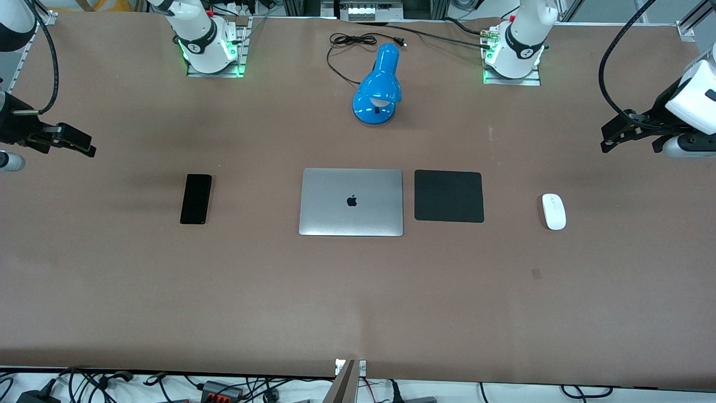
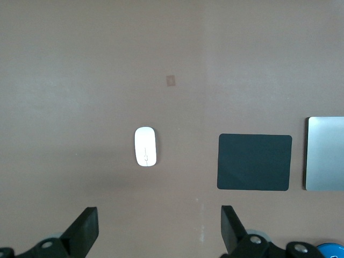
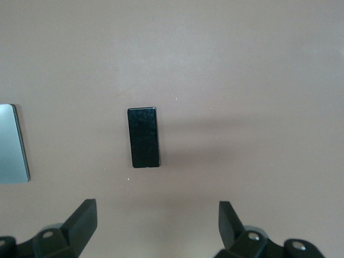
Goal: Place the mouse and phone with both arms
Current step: 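Lower the right gripper over the black phone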
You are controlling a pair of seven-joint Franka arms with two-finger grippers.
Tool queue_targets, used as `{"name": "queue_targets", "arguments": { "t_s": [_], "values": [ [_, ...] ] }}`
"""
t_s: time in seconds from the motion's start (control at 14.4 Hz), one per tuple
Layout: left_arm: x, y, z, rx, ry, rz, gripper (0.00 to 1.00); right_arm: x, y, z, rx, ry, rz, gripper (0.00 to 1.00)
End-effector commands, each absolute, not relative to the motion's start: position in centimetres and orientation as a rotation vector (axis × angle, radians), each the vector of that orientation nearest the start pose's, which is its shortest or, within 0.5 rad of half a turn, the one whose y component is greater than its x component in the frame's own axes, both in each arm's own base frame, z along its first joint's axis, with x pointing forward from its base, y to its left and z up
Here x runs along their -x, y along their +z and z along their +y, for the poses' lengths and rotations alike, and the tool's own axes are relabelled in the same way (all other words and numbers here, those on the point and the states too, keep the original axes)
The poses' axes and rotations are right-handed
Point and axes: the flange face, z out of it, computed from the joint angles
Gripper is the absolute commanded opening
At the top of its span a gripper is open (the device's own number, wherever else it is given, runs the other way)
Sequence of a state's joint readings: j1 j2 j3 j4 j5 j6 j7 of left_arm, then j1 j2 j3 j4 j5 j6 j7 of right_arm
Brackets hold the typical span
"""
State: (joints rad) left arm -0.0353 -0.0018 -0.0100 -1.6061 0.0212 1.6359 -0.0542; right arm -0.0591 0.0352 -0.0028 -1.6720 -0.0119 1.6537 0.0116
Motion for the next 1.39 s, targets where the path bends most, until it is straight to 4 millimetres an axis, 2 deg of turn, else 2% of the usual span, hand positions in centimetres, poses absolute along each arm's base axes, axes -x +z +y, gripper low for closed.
{"name": "queue_targets", "arguments": {
  "t_s": [0.0, 0.42, 0.62, 0.69, 0.83, 0.9, 0.97, 1.04, 1.18, 1.32],
  "values": [
    [-56.4, 61.9, -2.6, 3.115, -0.04, 0.018, 1.0, -56.7, 57.0, -3.6, 3.152, 0.092, 0.133, 1.0],
    [-56.4, 61.9, -2.6, 3.117, -0.04, 0.018, 1.0, -57.3, 56.8, -3.6, 3.154, 0.085, 0.133, 1.0],
    [-56.6, 61.5, -2.6, 3.115, -0.028, 0.011, 1.0, -60.5, 50.6, -3.8, 3.145, 0.215, 0.129, 1.0],
    [-56.6, 61.5, -2.4, 3.118, -0.026, 0.006, 1.0, -61.4, 47.7, -3.8, 3.138, 0.287, 0.128, 1.0],
    [-56.4, 61.1, -2.2, 3.117, 0.01, 0.001, 1.0, -63.2, 44.0, -4.0, 3.133, 0.273, 0.136, 1.0],
    [-56.4, 60.1, -2.2, 3.114, 0.076, -0.002, 1.0, -63.9, 41.9, -3.9, 3.129, 0.275, 0.135, 1.0],
    [-56.3, 58.5, -2.1, 3.107, 0.197, -0.024, 1.0, -64.5, 39.4, -3.4, 3.118, 0.302, 0.129, 1.0],
    [-55.7, 58.0, -1.8, 3.097, 0.29, -0.037, 1.0, -65.0, 37.4, -3.1, 3.097, 0.319, 0.136, 1.0],
    [-55.7, 57.8, -1.1, 3.092, 0.315, -0.056, 1.0, -65.6, 32.4, -2.3, 3.068, 0.379, 0.235, 1.0],
    [-56.2, 56.6, -0.7, 3.087, 0.343, -0.067, 1.0, -65.2, 29.4, -0.1, 3.069, 0.457, 0.206, 1.0]
  ]
}}
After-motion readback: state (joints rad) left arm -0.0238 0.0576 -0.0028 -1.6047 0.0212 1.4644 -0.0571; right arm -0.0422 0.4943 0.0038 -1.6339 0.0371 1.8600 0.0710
